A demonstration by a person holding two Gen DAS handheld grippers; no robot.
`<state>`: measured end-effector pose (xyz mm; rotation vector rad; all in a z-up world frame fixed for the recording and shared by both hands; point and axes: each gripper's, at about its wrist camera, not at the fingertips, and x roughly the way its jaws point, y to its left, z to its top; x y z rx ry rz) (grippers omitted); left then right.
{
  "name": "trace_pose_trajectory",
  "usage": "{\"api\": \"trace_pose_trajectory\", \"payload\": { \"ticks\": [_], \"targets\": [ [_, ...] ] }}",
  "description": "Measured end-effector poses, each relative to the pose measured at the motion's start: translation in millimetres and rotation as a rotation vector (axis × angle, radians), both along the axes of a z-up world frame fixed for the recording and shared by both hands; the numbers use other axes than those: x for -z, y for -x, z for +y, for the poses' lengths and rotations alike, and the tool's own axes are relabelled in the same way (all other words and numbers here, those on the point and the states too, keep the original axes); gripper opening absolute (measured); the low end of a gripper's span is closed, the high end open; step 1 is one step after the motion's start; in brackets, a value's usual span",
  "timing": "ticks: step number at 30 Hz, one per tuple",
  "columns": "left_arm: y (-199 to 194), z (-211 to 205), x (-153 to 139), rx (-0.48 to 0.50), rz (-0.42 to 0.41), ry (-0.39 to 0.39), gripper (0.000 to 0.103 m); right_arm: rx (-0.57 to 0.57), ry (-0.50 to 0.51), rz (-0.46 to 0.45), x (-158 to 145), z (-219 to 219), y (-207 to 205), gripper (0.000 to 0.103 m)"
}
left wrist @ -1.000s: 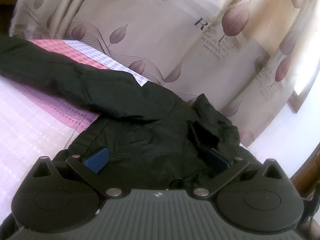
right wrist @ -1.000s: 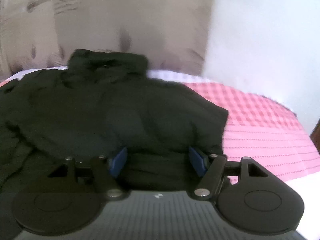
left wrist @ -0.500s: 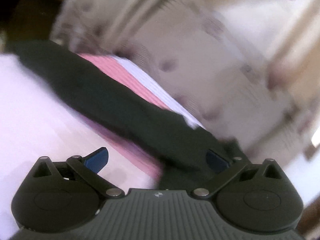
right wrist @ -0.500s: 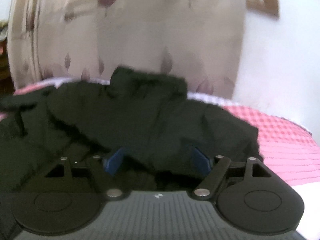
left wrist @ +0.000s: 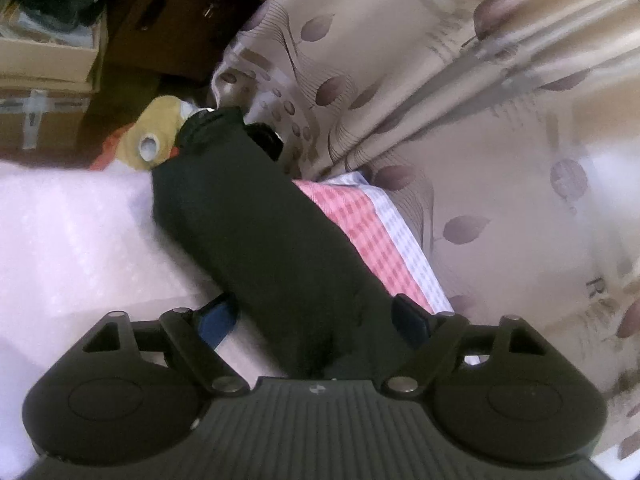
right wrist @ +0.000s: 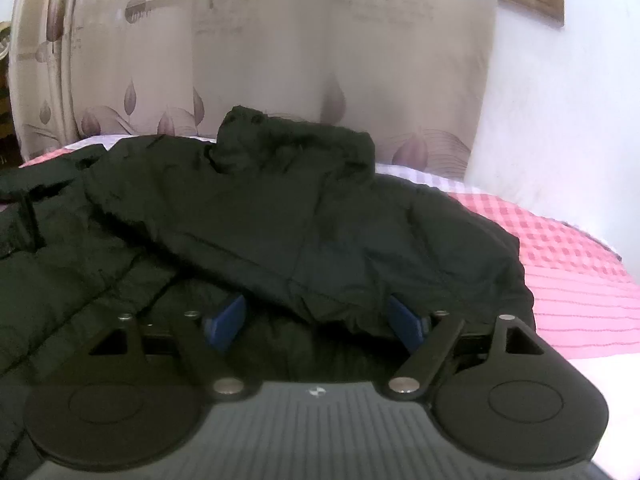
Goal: Fold large clothes
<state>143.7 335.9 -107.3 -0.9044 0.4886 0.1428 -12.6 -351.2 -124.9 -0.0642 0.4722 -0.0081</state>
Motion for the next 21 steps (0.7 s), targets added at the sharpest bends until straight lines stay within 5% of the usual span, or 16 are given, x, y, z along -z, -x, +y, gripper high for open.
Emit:
{"api": "trace_pose_trajectory", "payload": {
  "ticks": [1,3,4,8,12,17,21],
  "targets": [
    [-4,1,-1,-0.005,0.003,-0.015,0.074,0.002,0.002,0.001,0,0,0,0.079],
    [-13,-1,1,-0.011,0.026,-0.046,0.039,0.005,0.004,0.001,1,0,0,0.080],
    [-19,1,3,-0.007,0.049,-0.051,0.011,0.005,0.002,0.001,1,0,1,0.080],
    [-28,-3,-3,-0.032,0.044,-0.105,0.006,0.005,-0.026,0.000,1,-4,1,0.080],
    [-17,-37,-54,-0.013,-0.085,-0.210,0.006,0.021,-0.111,-0.017,0,-17,4,0.080],
    [2,-126,-137,0.153,-0.290,-0.369,0.006,0.050,-0.226,-0.036,0,-35,9,0.081],
    [14,-211,-178,0.319,-0.413,-0.422,0.006,0.061,-0.287,-0.060,0,-45,14,0.084]
  ]
}}
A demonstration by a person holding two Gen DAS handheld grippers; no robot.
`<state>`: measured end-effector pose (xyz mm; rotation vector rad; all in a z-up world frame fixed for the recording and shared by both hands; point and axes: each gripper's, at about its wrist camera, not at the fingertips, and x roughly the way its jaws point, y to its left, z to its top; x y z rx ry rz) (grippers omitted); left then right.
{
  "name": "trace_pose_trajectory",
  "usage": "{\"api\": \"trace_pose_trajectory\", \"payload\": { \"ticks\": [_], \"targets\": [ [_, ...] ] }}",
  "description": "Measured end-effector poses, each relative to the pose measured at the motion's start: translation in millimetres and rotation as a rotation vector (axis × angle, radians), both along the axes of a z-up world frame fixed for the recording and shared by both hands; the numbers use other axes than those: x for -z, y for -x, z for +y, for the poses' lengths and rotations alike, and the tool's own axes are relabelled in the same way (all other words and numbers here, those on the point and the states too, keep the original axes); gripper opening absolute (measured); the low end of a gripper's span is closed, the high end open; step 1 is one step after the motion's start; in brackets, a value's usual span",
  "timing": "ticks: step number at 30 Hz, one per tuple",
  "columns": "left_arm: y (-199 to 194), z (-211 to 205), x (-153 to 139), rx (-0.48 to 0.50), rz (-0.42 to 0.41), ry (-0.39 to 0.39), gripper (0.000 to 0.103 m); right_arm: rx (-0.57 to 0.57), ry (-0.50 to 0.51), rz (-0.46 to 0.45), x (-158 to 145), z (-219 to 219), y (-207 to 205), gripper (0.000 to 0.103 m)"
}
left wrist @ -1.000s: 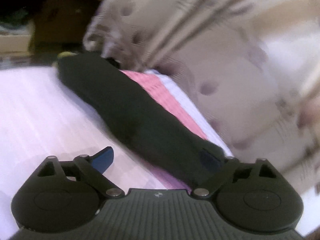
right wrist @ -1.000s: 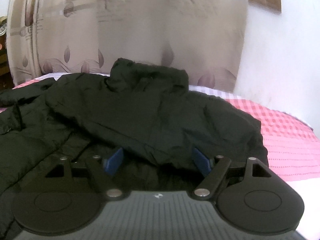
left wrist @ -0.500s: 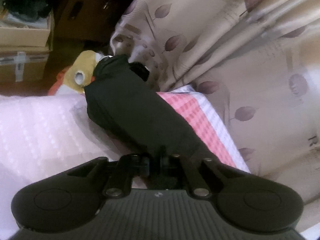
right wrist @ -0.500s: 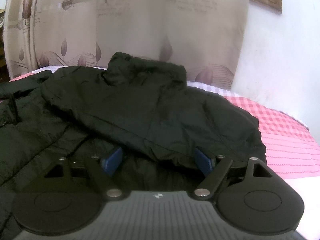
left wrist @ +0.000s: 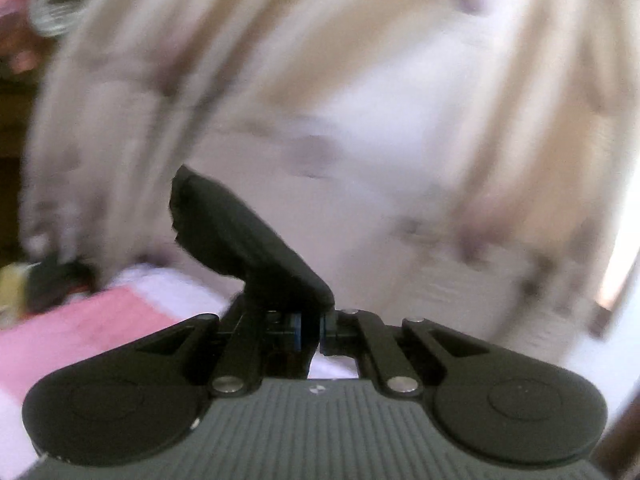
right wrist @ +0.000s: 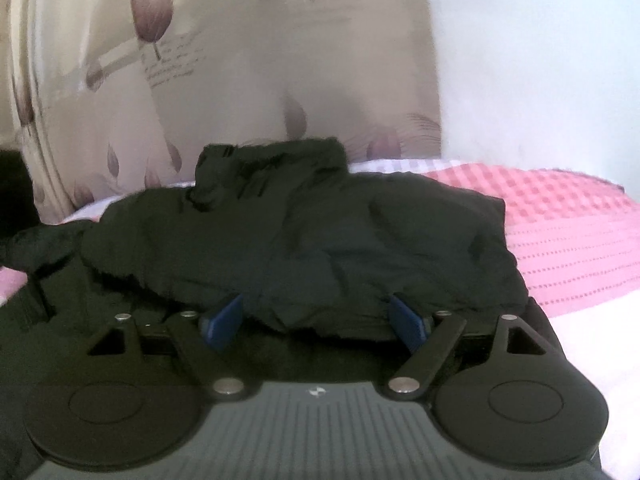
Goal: Fold large clothes
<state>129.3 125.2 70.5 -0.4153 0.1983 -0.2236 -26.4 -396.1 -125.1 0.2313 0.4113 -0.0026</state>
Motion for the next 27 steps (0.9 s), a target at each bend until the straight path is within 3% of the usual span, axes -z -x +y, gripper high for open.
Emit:
{"api": "trace_pose_trajectory", "payload": {
  "ticks": [6,14,15,16,17,19,23,27],
  "targets": [
    [7,-118,4,0.229,0.005,-0.087,0.006,0.003,-0.059,-0.031,1,-8,5,0.085],
    [9,-243,84,0.445,0.099,-0.297,0.009,0.019,-0.146,-0.058,4,-19,10,0.085],
    [6,-253,95,0.462,0.116,-0.325,0.013,0.020,-0.152,-0.061,5,-20,11,0.085],
    [5,-260,104,0.471,0.127,-0.352,0.025,0.020,-0.157,-0.063,5,-21,11,0.085],
    [6,-266,112,0.476,0.130,-0.372,0.044,0.020,-0.161,-0.065,6,-22,11,0.085],
    [12,-273,123,0.468,0.115,-0.410,0.071,0.020,-0.168,-0.067,6,-22,11,0.085],
    [31,-263,127,0.448,0.056,-0.413,0.095,0.027,-0.178,-0.075,8,-23,14,0.085],
    [38,-234,113,0.371,0.030,-0.362,0.103,0.047,-0.240,-0.074,5,-30,17,0.085]
  ]
}}
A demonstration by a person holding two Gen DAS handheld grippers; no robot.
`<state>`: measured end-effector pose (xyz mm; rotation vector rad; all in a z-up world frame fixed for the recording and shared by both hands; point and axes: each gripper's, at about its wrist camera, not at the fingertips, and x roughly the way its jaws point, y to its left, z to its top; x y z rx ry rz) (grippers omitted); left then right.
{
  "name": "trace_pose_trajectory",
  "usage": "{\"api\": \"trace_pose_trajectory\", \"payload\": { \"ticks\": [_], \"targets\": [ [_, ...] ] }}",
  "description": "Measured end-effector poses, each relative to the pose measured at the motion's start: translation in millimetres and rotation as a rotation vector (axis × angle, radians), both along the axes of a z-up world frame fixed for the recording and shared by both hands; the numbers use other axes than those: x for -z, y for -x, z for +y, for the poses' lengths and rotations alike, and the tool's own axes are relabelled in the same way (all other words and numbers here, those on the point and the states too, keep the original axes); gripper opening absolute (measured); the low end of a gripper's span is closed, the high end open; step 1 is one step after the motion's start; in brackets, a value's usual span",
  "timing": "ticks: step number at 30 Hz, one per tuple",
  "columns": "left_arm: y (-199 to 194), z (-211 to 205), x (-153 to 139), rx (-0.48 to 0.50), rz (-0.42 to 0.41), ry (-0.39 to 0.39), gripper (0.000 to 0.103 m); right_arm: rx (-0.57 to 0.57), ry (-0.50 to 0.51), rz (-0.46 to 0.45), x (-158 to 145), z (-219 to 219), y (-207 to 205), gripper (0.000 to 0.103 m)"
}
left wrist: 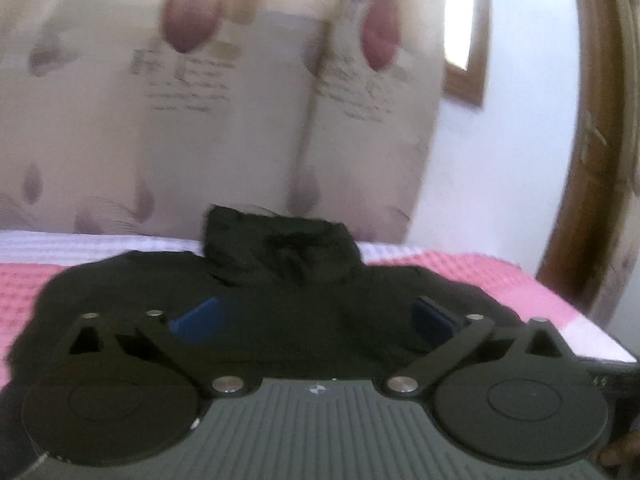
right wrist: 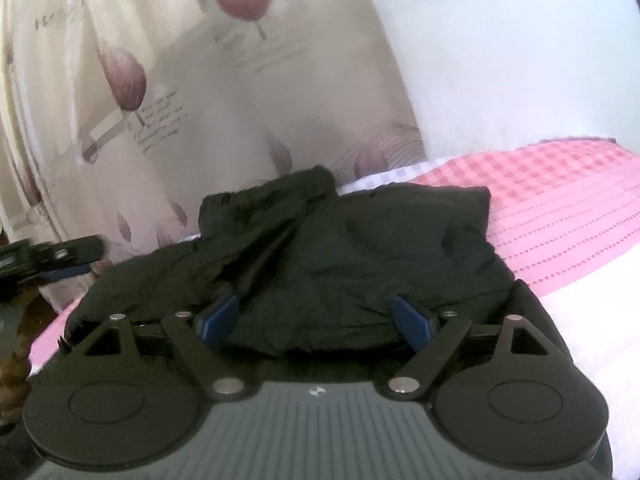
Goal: Fold large clothes
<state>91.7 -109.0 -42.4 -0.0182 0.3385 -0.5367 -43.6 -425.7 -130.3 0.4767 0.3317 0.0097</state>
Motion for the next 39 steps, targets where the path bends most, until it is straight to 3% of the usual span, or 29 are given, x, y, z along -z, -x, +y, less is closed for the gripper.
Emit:
{"api": "trace_pose_trajectory", "payload": {
  "ticks": [4,7,10,12,13,14,16,19,21,24,29,31,35,39],
  "targets": [
    [-2,44,2,-0.085,0.040,0.035,0.103,-0.047,-0.136,0.010,-14,-7,-13,0.085],
    [-20,75,12,-0.183,0.106,0.060,0.098,-0.079,-0.124,0.003,-29,-3,-39,0.085],
    [-39,105,28,-0.247,0.207,0.143,0.091,-0.117,-0.076,0.014,-37,5,-62,0.085],
    [-43,118,35,-0.288,0.224,0.159,0.091,-0.163,0.114,0.059,-42,31,-94,0.059],
    [-46,122,37,-0.306,0.228,0.159,0.091,-0.173,0.172,0.093,-39,41,-104,0.035],
    [-48,126,40,-0.319,0.234,0.161,0.091,-0.184,0.217,0.132,-34,49,-116,0.031],
    [-53,134,45,-0.338,0.253,0.169,0.091,-0.179,0.289,0.193,-23,59,-131,0.030],
    [-60,142,55,-0.375,0.298,0.172,0.092,-0.178,0.281,0.230,-9,59,-141,0.029],
    [-57,144,59,-0.377,0.296,0.190,0.092,-0.180,0.300,0.236,-6,61,-140,0.029],
    [-55,138,59,-0.384,0.278,0.147,0.093,-0.183,0.317,0.233,-3,62,-138,0.030],
    [-43,129,48,-0.426,0.249,0.066,0.094,-0.177,0.206,0.224,-14,46,-131,0.033],
    [-33,125,42,-0.443,0.207,0.024,0.098,-0.158,0.150,0.166,-28,40,-108,0.044],
    [-11,116,28,-0.458,0.147,-0.043,0.102,-0.174,0.113,0.044,-53,41,-44,0.083],
    [7,107,19,-0.452,0.128,-0.071,0.103,-0.196,0.113,0.025,-60,48,13,0.084]
  ]
}}
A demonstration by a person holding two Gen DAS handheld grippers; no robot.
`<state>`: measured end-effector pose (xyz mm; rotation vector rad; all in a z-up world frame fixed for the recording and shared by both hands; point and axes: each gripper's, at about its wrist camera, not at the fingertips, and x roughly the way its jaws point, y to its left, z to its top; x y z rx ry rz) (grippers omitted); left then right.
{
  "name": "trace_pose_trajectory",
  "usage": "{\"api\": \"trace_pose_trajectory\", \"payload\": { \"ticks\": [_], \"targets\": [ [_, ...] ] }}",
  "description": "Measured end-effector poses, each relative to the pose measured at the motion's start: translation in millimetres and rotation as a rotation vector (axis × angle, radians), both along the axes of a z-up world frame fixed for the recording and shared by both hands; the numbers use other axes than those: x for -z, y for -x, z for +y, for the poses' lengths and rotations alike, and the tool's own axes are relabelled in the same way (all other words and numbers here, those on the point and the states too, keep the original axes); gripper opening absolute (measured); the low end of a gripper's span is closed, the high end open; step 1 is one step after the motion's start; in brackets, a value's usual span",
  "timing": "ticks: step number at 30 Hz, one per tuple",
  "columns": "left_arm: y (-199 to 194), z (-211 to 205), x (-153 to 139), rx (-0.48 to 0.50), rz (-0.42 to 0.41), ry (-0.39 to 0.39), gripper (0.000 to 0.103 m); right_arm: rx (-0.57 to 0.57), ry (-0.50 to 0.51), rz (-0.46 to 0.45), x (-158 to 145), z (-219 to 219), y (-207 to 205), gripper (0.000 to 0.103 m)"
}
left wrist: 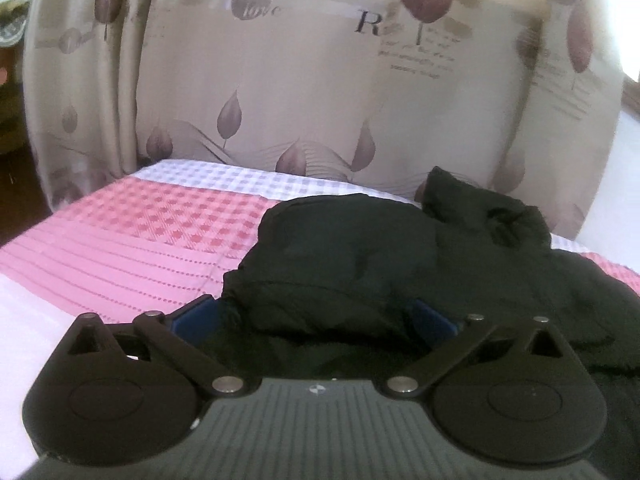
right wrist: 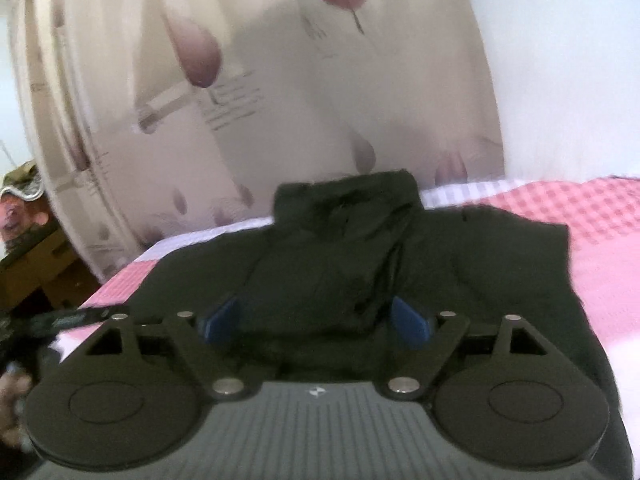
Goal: Fold large clothes
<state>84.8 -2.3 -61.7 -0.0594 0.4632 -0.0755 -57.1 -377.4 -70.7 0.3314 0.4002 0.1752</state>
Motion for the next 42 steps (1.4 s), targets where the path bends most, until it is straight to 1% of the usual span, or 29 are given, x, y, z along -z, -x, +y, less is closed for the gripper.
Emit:
{"api": "trace_pose_trajectory", "payload": {
  "ticks": [3,6,8,13,14,18,20,24,27,30,42],
  "targets": [
    [14,-9,-4,0.011,-0.014,-0.036,0.103,0.005,0.002,-0.006,0,3,40,0.085],
    [29,-17,-7,0.032,-0.038,-0.075,0.103,0.028,0.031,-0.015,2,3,77,0.091],
    [40,-20,-9,0.038,-0.057,-0.096,0.103,0.051,0.042,-0.021,4,2,98,0.096],
    [65,-27,-9,0.059,-0.086,-0.136,0.103,0.115,0.037,-0.008,18,-7,137,0.097],
    [70,-29,-8,0.061,-0.088,-0.142,0.103,0.115,0.037,-0.008,18,-7,137,0.097],
    [89,-33,-6,0.060,-0.093,-0.171,0.103,0.172,-0.002,0.025,31,-15,157,0.097],
    [98,-33,-7,0.059,-0.101,-0.184,0.103,0.178,-0.020,0.030,33,-16,162,0.097],
    [115,-35,-12,0.043,-0.122,-0.206,0.103,0.182,0.006,0.023,33,-9,170,0.097],
    [127,-37,-16,0.013,-0.148,-0.245,0.103,0.170,0.019,0.021,35,-3,176,0.098],
    [139,-38,-18,-0.017,-0.174,-0.282,0.103,0.155,0.011,0.024,39,-1,180,0.099],
    [159,-27,-21,-0.008,-0.153,-0.256,0.103,0.114,0.017,0.038,43,21,186,0.099]
  ]
}}
